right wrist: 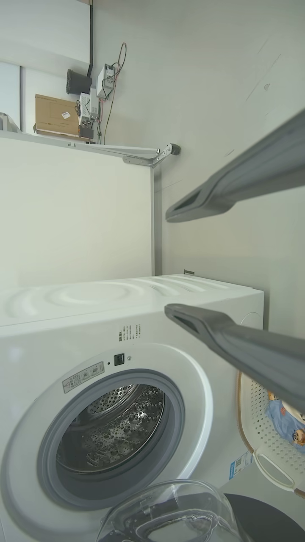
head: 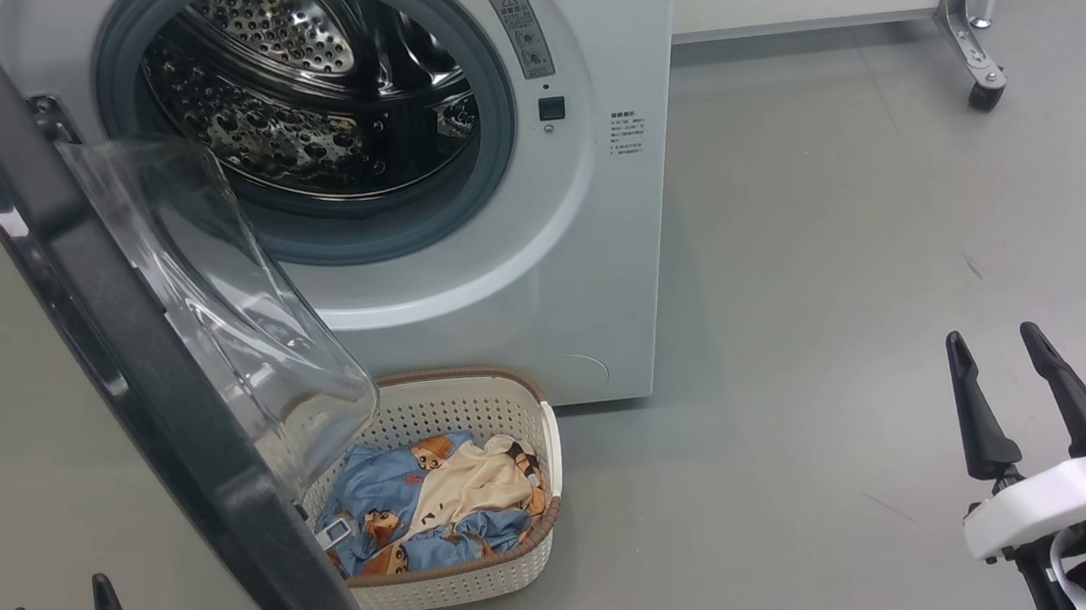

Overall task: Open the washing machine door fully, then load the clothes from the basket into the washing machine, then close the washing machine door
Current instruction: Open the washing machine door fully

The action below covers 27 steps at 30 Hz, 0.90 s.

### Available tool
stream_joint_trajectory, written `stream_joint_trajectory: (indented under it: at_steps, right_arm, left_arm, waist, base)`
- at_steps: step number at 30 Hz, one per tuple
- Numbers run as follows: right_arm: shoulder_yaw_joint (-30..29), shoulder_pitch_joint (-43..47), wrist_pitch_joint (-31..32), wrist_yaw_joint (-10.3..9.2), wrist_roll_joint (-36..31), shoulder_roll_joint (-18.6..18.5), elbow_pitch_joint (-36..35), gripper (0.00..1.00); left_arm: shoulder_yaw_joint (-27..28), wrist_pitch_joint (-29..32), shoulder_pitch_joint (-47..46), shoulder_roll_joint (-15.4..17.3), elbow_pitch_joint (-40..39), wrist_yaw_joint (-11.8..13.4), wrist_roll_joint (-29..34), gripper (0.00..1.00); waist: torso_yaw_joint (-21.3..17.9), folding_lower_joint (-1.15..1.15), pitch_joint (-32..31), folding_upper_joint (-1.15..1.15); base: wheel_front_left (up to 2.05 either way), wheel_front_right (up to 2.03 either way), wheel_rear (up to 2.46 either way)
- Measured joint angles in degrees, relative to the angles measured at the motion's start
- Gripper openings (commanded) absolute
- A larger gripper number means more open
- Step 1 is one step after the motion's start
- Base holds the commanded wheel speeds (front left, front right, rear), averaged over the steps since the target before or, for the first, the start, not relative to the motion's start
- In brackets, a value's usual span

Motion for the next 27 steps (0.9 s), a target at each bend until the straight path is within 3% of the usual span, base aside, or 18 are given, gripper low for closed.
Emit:
stream_joint_trajectory:
  at_steps: [12, 27]
  right_arm:
    - [-4.3, 2.9, 0.0, 0.84, -4.2, 2.7, -1.1, 1.00]
    - [-8.2, 6.2, 0.0, 3.71, -7.7, 5.9, 0.1, 1.00]
  left_arm:
    - [-0.1, 0.0, 0.5, 0.0, -0.2, 0.0, -0.2, 1.00]
    - [-0.1, 0.0, 0.5, 0.0, -0.5, -0.4, -0.3, 1.00]
  waist:
    - [-0.4, 0.00, 0.4, 0.00]
    - [-0.2, 0.00, 1.1, 0.00]
  base:
    - [0.00, 0.00, 0.00]
    - [0.00, 0.00, 0.00]
